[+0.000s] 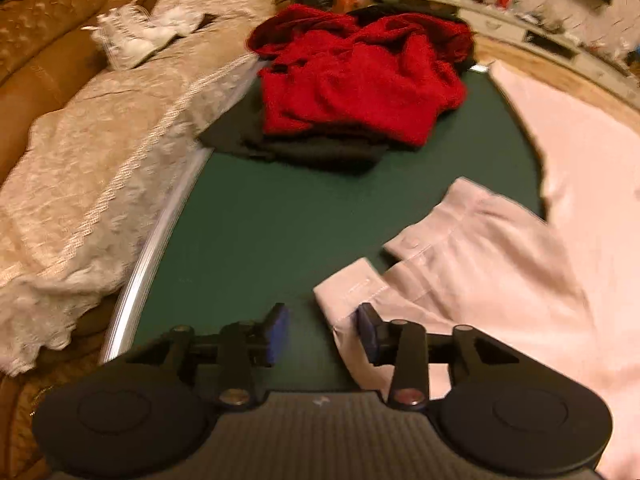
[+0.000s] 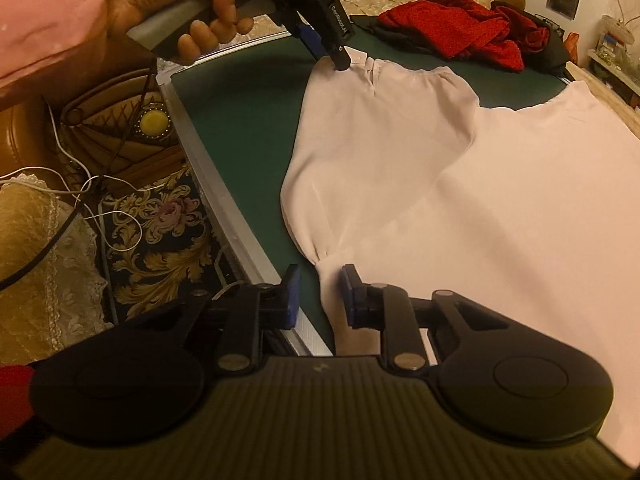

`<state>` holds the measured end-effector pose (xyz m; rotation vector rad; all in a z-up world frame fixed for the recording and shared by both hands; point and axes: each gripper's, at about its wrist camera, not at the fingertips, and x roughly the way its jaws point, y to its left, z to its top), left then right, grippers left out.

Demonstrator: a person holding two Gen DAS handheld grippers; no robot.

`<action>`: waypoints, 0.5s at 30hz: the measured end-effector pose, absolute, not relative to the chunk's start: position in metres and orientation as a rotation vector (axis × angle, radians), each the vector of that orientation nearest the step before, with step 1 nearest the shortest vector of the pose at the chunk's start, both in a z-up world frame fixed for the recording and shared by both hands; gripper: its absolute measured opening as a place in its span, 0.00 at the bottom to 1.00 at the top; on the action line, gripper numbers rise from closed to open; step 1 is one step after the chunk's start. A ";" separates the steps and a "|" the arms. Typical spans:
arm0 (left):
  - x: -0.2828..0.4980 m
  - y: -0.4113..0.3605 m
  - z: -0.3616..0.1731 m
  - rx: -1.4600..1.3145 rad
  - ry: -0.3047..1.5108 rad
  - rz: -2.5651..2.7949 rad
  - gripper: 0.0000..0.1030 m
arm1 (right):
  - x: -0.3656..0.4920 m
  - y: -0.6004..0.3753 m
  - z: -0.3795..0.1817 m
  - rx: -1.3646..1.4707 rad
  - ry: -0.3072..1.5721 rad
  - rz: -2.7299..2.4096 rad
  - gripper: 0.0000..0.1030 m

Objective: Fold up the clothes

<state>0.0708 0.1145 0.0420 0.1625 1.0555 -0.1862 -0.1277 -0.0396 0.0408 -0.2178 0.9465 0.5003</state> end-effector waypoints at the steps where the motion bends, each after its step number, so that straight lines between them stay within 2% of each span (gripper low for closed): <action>1: 0.068 0.116 0.041 0.166 1.065 -0.174 0.47 | -0.127 -0.040 0.041 -0.216 0.949 0.503 0.25; 7: 0.052 0.116 0.048 0.221 1.023 -0.130 0.61 | -0.115 -0.054 0.044 -0.116 0.974 0.522 0.26; 9: 0.049 0.116 0.055 0.193 0.989 -0.137 0.61 | -0.117 -0.071 0.050 -0.040 0.961 0.507 0.27; 11: 0.046 0.115 0.064 0.148 0.963 -0.150 0.61 | -0.122 -0.097 0.059 0.050 0.937 0.462 0.36; 15: 0.028 0.100 0.082 0.097 0.924 -0.241 0.61 | -0.146 -0.167 0.071 0.208 0.892 0.290 0.41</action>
